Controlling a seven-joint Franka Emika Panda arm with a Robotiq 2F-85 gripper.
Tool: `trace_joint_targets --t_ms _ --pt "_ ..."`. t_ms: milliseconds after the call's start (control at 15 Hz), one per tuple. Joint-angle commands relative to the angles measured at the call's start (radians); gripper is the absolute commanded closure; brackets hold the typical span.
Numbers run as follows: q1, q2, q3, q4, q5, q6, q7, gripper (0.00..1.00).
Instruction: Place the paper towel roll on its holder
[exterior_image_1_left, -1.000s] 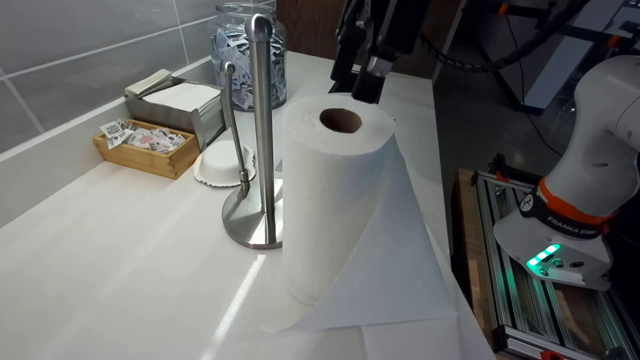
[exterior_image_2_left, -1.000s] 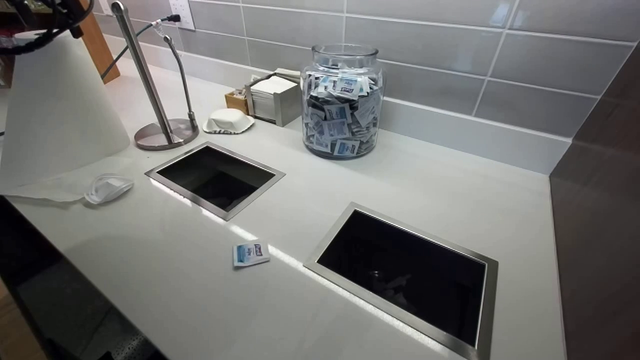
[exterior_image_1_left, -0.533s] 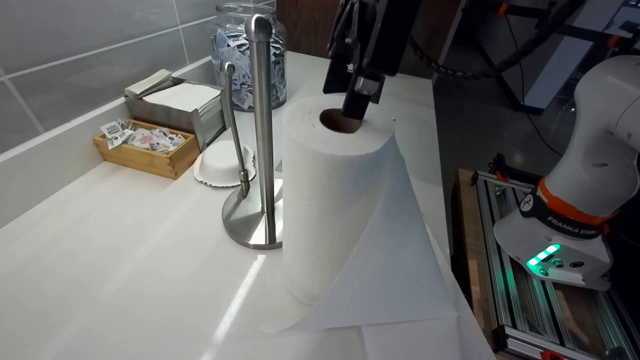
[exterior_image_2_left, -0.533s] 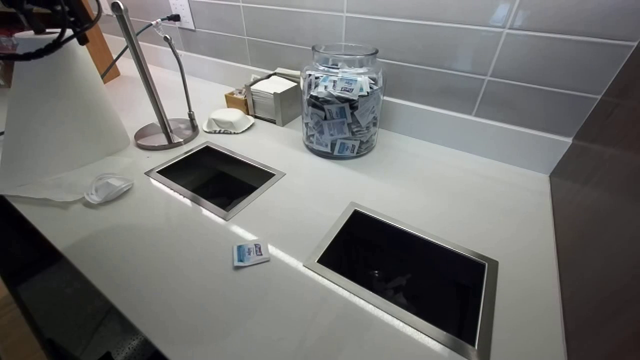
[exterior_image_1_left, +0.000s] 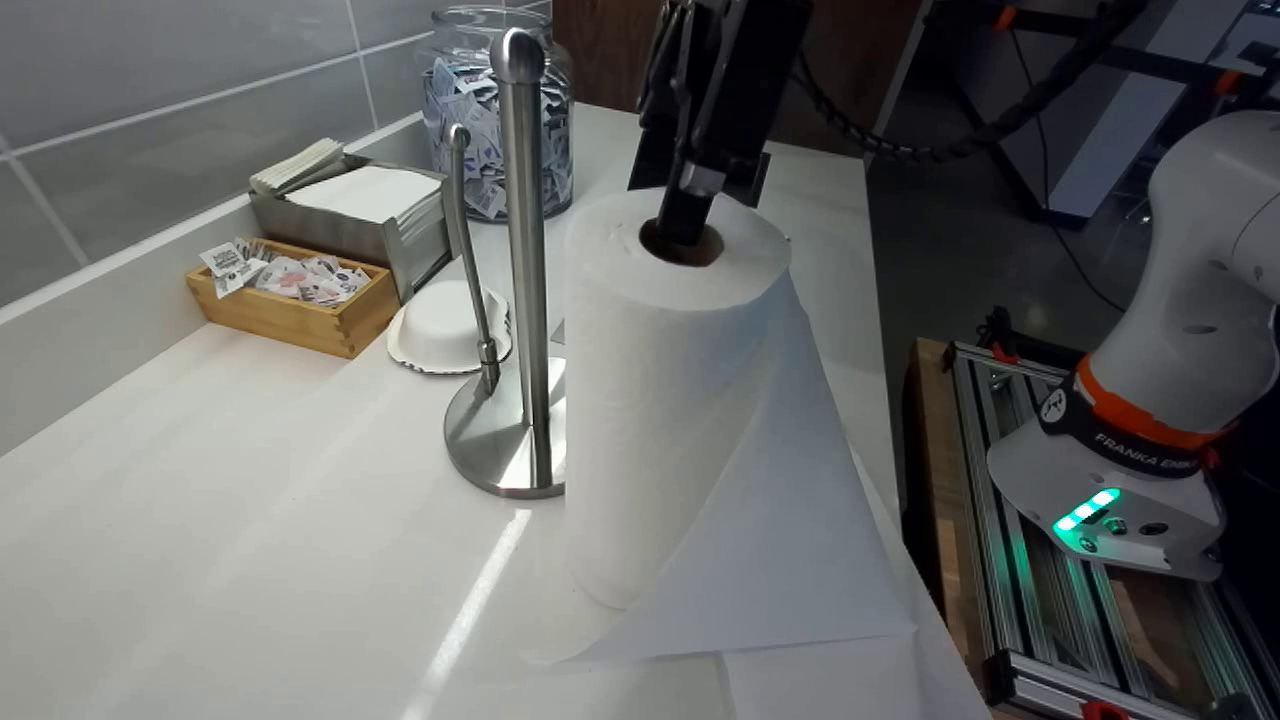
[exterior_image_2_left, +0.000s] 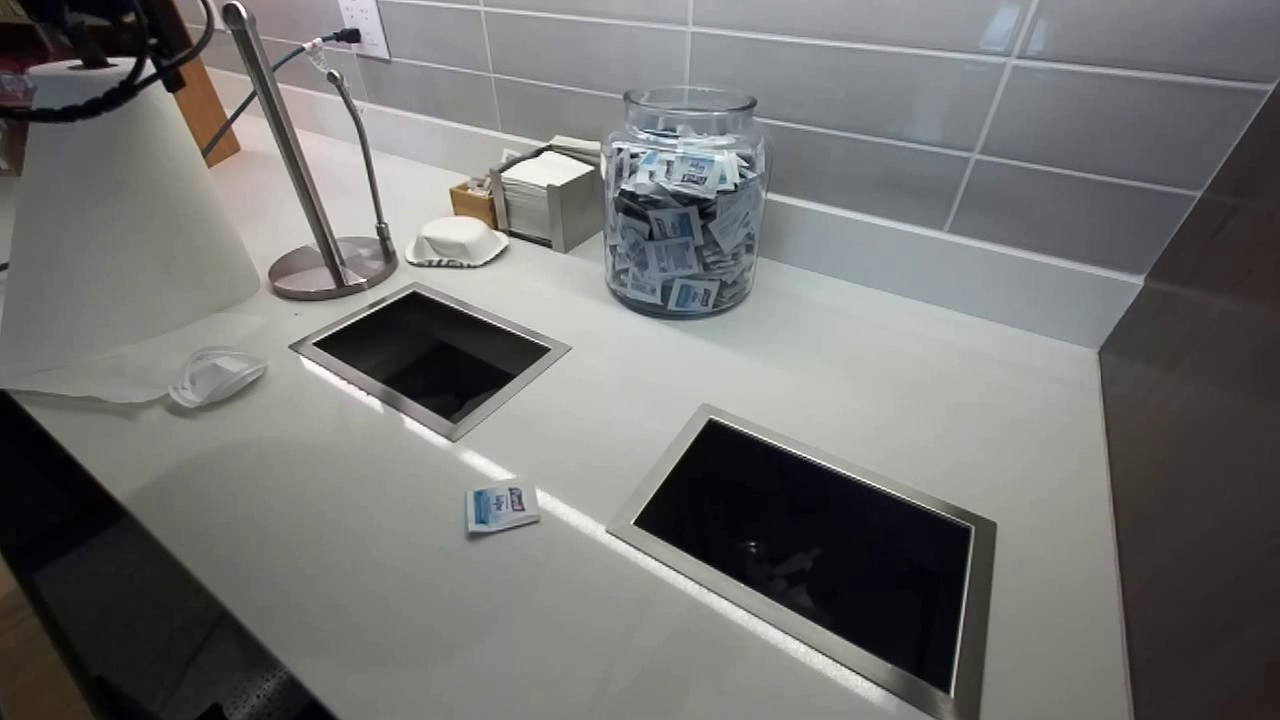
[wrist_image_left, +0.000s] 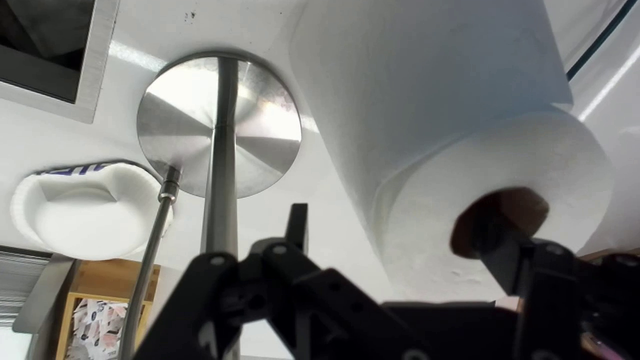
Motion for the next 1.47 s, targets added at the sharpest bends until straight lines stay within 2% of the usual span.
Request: trace_joint_targets --t_ms 0,67,133,200,400,533,1000,1400 --pt "-0.012 0.018 0.012 0.006 0.015 0.018 -0.021 0.42" --pt "-0.012 0.020 0.012 0.005 0.016 0.018 -0.022 0.43" --pt "-0.010 0.022 0.010 0.007 0.023 0.014 -0.025 0.49" --pt "-0.010 0.025 0.009 0.007 0.027 0.013 -0.025 0.59" --pt "-0.008 0.025 0.007 0.010 0.037 0.005 -0.028 0.82" --pt "-0.008 0.016 0.007 0.016 0.038 -0.005 -0.029 0.93" --pt "-0.004 -0.052 0.010 0.062 0.028 -0.056 -0.021 0.93" --pt "-0.015 -0.148 0.008 0.142 0.010 -0.184 0.005 0.93"
